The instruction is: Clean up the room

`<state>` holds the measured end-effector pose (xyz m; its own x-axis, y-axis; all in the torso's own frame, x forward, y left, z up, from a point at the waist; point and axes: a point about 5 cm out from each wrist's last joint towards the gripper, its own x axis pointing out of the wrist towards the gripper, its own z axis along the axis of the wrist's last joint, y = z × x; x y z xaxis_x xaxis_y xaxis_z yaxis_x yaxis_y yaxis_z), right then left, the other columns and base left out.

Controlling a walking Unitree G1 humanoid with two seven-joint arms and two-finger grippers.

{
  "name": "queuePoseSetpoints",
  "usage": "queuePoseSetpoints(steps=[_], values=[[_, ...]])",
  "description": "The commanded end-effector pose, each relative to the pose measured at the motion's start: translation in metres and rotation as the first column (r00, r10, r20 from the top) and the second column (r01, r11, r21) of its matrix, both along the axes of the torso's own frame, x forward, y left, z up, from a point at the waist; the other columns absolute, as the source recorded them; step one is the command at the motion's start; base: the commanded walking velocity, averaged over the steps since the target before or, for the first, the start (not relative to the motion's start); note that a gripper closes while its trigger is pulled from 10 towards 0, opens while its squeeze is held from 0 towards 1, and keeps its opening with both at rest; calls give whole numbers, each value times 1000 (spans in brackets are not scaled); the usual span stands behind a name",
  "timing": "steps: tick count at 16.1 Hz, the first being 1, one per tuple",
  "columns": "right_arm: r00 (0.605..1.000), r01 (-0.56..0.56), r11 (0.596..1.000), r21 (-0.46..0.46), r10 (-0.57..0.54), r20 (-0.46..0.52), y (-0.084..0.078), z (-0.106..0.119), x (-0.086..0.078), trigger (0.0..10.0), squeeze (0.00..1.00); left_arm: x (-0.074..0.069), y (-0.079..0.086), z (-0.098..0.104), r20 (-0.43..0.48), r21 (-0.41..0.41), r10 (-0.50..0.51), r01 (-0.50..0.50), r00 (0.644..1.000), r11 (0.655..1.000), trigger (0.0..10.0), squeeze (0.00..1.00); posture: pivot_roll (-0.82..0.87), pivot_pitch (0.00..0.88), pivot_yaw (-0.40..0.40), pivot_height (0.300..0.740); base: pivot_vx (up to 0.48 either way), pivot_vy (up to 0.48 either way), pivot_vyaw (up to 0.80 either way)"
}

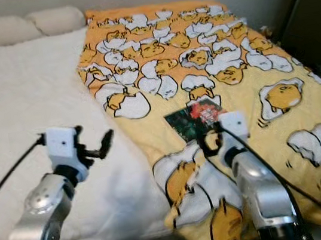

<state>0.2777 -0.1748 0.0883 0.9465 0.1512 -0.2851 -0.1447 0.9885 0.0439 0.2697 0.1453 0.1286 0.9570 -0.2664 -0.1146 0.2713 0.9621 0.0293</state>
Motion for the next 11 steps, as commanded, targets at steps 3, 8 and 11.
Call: queuePoseSetpoints(steps=[3,8,11], values=[[1000,-30,999,43,30,-4,11,5,7,10000,0,-3,9,2,-4,16,7,-7,1000,1000,10000,43,12,0,-18,740,0,0,0],[1000,-11,996,94,14,-26,10,2,12,10000,0,-4,10,4,-6,29,-14,14,1000,999,10000,0,19,0,-5,740,0,0,0],[998,34,977,212,-22,-59,10,3,25,10000,1000,-2,10,6,-11,55,-48,49,999,997,10000,0,24,0,6,740,0,0,0]])
